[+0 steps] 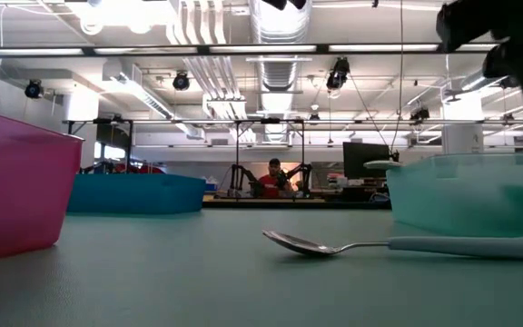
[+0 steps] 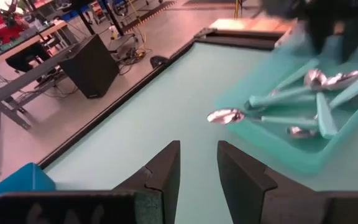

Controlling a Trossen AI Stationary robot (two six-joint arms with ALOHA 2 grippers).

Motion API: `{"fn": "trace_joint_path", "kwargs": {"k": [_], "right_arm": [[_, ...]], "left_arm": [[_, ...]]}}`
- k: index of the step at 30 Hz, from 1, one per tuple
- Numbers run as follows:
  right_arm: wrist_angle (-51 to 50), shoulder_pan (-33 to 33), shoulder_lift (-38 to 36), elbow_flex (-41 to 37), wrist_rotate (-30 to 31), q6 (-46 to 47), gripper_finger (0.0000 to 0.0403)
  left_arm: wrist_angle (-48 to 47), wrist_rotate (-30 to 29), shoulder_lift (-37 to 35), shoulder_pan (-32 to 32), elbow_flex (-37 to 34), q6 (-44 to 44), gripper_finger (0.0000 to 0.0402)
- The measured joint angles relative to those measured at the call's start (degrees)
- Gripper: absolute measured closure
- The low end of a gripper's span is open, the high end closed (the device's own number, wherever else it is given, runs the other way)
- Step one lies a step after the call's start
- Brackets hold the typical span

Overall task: Sort silverware by color (type)
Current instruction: Put the right blue spoon into the blue bin

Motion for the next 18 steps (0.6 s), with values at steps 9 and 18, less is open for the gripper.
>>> {"fn": "trace_joint_path", "kwargs": {"k": [9, 18], "right_arm": [[13.2, 12.9, 6.3, 2.8, -3.9, 8.9, 0.0219], [14.6, 21.0, 21.3, 2.2, -7.0, 13.9, 0.0240]], "left_arm": [[-3.8, 4.8, 0.0, -0.2, 0.0, -0.5, 0.0311], [-5.3, 5.0, -0.1, -0.7, 0.0, -0.4, 0.0311]]}}
